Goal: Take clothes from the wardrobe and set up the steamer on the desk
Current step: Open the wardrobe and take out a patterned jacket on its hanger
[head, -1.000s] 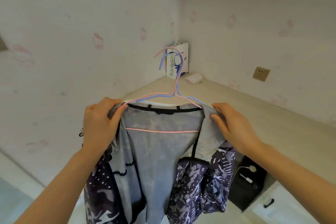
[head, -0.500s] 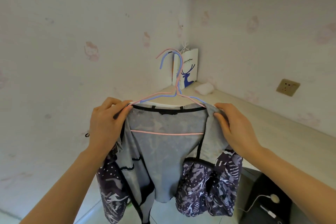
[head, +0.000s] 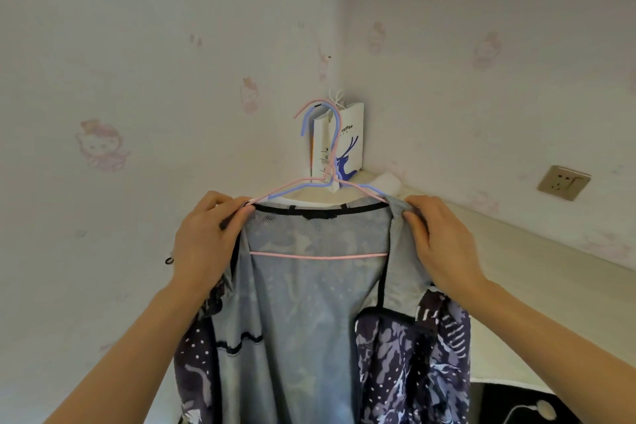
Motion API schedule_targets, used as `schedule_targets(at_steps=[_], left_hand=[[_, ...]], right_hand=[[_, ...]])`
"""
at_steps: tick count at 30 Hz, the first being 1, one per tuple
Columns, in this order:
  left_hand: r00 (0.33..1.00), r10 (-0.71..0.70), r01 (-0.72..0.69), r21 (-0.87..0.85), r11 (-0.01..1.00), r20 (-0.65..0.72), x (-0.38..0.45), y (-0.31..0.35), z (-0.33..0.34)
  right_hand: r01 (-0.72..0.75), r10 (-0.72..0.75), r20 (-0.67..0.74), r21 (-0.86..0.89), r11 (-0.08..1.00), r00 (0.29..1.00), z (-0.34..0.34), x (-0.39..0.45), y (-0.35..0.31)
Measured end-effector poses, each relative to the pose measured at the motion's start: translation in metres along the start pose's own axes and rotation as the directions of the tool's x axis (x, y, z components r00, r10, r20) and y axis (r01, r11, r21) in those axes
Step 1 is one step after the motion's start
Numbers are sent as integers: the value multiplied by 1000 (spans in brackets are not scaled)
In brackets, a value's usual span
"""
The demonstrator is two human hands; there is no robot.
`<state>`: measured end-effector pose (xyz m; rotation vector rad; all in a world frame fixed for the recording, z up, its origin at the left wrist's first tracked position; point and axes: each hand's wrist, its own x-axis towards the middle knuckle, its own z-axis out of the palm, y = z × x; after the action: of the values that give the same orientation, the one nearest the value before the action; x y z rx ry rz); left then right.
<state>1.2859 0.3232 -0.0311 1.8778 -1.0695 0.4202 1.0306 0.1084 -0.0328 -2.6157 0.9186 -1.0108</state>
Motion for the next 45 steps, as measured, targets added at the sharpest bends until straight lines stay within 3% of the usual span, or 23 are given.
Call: schedule_targets(at_steps=[11, 24, 32, 39, 42, 45], left_hand=[[995, -82, 79, 48, 996, 56, 88, -58, 88], [938, -263, 228, 168, 959, 225, 150, -157, 238], [832, -389, 281, 303, 911, 397, 127, -218, 302], [667, -547, 402, 374, 836, 506, 111, -246, 333], [682, -560, 467, 310, 828, 471, 98, -234, 328], [714, -620, 576, 231, 784, 326, 69, -216, 313]], right_hand=[[4, -5, 47, 19, 1000, 999, 82, 104, 52], [-57, 45, 242, 41, 998, 969, 229, 205, 152], [-134, 104, 405, 47, 990, 908, 324, 194, 198], [-148, 138, 492, -20, 989, 859, 371, 180, 216], [-142, 143, 508, -41, 989, 849, 378, 176, 220], [-141, 147, 517, -51, 989, 843, 382, 173, 222]])
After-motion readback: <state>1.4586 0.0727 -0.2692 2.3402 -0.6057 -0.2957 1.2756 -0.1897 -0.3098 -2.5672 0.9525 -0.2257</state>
